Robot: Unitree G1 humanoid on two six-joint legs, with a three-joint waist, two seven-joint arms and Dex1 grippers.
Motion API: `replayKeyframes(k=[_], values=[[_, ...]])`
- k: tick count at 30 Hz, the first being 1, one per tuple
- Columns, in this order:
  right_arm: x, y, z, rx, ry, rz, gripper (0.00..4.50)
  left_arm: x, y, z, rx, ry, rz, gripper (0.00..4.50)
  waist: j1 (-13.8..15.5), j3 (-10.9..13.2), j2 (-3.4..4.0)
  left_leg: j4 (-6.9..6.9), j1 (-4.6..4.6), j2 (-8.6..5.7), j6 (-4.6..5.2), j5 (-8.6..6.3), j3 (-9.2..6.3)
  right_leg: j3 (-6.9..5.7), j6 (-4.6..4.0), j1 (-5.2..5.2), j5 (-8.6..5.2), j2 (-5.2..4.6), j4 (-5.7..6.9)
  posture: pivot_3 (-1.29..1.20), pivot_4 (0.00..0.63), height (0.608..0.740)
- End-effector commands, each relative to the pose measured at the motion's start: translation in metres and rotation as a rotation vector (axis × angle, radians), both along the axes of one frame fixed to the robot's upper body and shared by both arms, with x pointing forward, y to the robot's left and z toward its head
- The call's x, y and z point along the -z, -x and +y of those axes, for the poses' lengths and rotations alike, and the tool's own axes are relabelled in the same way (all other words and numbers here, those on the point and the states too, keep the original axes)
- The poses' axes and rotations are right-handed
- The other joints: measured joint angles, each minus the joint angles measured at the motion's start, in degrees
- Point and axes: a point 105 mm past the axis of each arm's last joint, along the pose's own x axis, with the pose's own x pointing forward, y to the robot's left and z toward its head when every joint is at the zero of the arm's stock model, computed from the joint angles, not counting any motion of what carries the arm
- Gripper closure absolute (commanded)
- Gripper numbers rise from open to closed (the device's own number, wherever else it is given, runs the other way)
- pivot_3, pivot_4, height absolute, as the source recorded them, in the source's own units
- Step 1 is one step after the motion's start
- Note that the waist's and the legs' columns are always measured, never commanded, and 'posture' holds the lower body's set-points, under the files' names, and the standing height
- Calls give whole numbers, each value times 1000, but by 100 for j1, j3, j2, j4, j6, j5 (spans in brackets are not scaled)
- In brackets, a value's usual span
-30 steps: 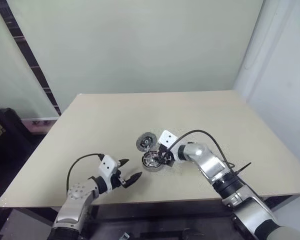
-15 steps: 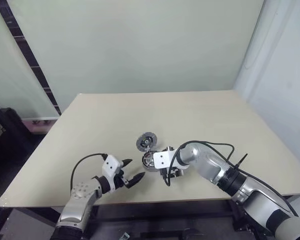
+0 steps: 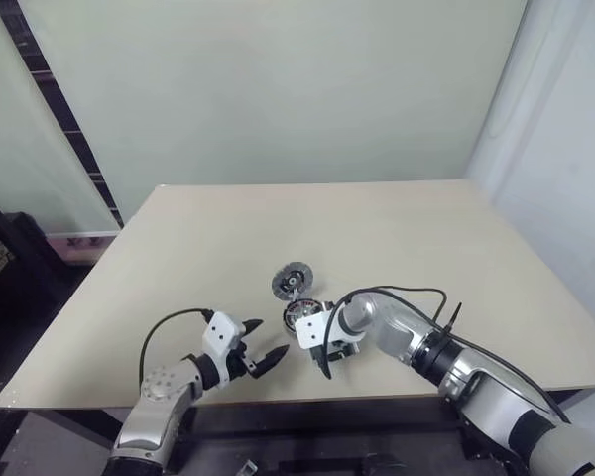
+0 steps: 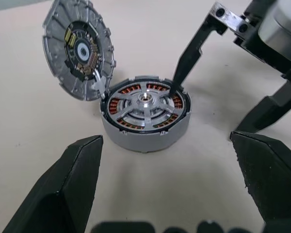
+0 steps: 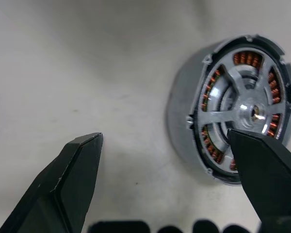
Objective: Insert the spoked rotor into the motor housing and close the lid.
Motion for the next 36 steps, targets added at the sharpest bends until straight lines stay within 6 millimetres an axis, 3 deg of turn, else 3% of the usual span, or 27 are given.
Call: replayKeyframes(k=[1, 2, 5, 13, 16, 26, 36], values=[[-10, -12, 1, 29, -34, -50, 21, -14, -4, -2, 10, 3, -54, 0, -1, 0, 0, 0, 0, 0, 0, 0, 0, 0, 0, 0, 0, 0, 0, 0, 0, 740], [-8, -13, 1, 38, -35, -51, 21, -14, -4, -2, 10, 3, -54, 0, -2, 0, 0, -1, 0, 0, 0, 0, 0, 0, 0, 0, 0, 0, 0, 0, 0, 740], [-4, -14, 0, 59, -42, -41, 638, -14, -4, -1, 8, 1, -54, 0, -3, 0, 0, 1, 2, 0, 0, 0, 0, 0, -1, 1, -1, 0, 4, 0, 0, 740], [-1, -11, 4, 74, -84, -30, 3514, -13, -5, 0, 10, -1, -56, 0, -3, 0, 0, 0, 4, 0, 0, 0, -1, 0, 0, 1, 0, 0, 6, 0, 0, 740], [-2, -10, 6, 71, -99, -34, 4325, -13, -5, 0, 11, -1, -56, 0, -4, 0, 0, -1, 8, 0, 0, 0, -1, 0, 1, 3, 1, 0, 6, 0, 0, 740], [-20, -4, 12, 127, -180, 16, 4479, -9, -4, 4, 4, -20, -39, 0, 1, 0, 0, 4, 14, 0, 0, 0, 0, 1, -3, 9, -2, 0, 10, 0, 0, 740], [-42, 29, 9, 265, -262, 207, 4479, -10, -6, 7, -25, -7, -48, 0, 27, 0, 0, 7, -56, -1, -2, 0, -11, -9, 7, -41, 4, -1, 2, 0, 0, 740]])
